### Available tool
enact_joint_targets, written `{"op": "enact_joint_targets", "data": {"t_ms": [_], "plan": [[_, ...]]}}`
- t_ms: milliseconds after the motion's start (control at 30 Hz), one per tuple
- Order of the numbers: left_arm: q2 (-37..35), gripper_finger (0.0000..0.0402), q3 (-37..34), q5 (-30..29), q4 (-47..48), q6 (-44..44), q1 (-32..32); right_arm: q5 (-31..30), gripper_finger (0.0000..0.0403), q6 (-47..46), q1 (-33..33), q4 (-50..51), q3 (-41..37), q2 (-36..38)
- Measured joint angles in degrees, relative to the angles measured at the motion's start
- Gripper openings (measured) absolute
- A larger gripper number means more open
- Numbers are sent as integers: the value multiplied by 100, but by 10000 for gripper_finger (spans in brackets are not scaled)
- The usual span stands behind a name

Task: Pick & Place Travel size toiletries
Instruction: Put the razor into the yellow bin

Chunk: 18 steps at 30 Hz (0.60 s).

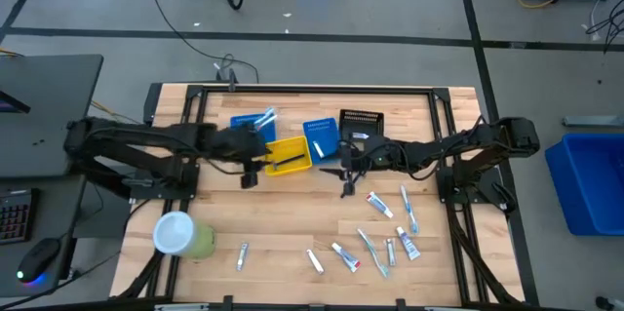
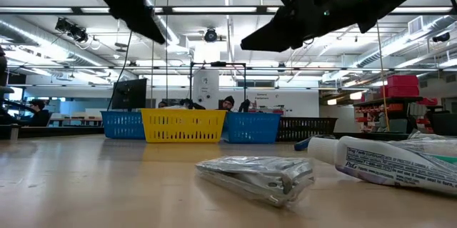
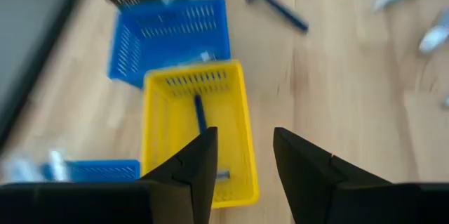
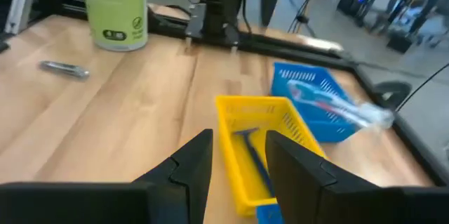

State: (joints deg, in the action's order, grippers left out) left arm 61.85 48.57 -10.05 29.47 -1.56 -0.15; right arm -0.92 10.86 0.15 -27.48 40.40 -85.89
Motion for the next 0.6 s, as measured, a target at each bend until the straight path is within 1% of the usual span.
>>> {"op": "enact_joint_targets", "data": {"t_ms": [100,233,300,367,433,533,600], "plan": [[-676,146,-450,-129,-344,44,-103,2,145,-316,160,121,33,0],[-1551,146,-1279,-131,-1190,180,-102,-5,152,-654,416,251,37,0],[-1879,146,-1748,-132,-1625,141,-102,-196,155,-701,557,467,38,0],[-2161,146,-2172,-40,-2105,78,-102,-627,158,-785,688,871,38,0],[-2367,146,-2532,54,-2507,37,-102,-891,160,-992,761,1426,38,0],[-2481,146,-2929,64,-2995,-68,-98,-932,161,-1389,811,2300,35,0],[-2482,146,-3065,47,-3306,-71,-97,-891,161,-1463,820,2860,38,0]]}}
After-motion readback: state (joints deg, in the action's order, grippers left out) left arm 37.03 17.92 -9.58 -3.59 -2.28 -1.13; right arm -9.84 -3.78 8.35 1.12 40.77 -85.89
